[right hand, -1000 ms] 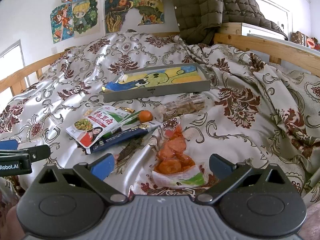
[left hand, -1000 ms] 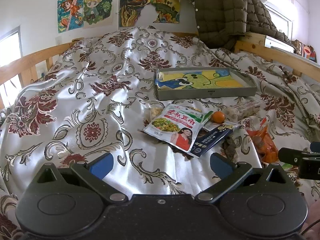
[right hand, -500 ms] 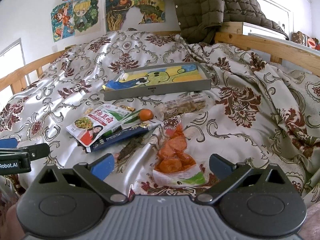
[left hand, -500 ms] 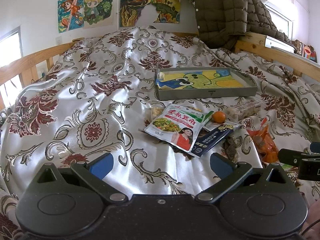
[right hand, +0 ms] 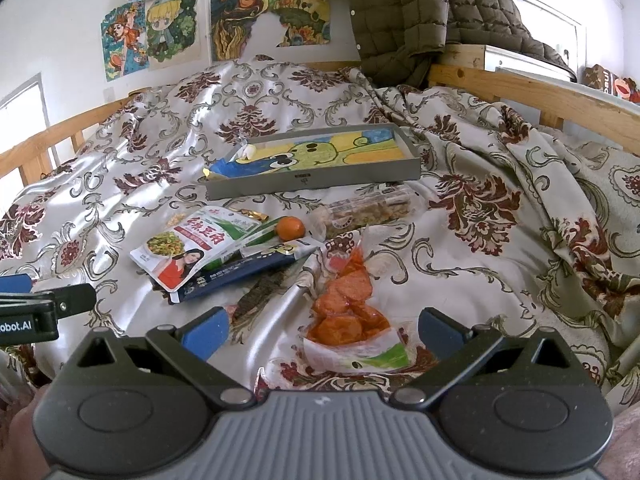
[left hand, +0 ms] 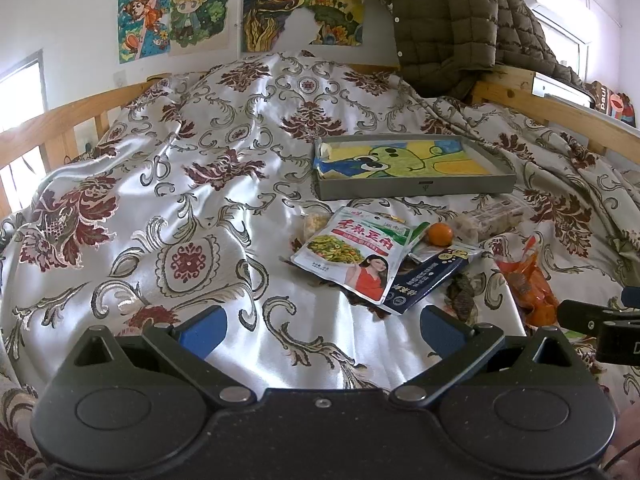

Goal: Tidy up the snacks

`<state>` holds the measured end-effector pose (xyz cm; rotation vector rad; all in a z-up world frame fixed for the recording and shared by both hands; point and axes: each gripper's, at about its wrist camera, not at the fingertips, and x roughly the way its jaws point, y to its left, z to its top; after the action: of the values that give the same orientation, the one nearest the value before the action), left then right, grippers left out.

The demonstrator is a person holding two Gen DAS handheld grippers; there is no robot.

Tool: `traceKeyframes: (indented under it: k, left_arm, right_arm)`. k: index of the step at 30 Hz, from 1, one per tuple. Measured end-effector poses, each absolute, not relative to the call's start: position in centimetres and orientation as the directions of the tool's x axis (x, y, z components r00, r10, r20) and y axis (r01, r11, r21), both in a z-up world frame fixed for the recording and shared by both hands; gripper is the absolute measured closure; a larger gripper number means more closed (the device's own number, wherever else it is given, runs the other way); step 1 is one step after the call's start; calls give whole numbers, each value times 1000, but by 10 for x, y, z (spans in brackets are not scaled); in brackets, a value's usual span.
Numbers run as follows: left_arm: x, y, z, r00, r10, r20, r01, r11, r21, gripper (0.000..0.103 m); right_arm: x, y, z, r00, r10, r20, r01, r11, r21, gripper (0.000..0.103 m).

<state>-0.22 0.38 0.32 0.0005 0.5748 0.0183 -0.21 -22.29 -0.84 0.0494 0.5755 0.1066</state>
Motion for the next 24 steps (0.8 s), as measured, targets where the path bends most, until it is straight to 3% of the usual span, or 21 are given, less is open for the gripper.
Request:
traceKeyframes:
  k: [24]
  left_arm:
    - [-2, 7, 1, 837, 15, -547, -13, 1000, 7, 1]
  right_arm:
    - [-2, -222, -9, 832, 112, -543, -86, 994, 73, 0]
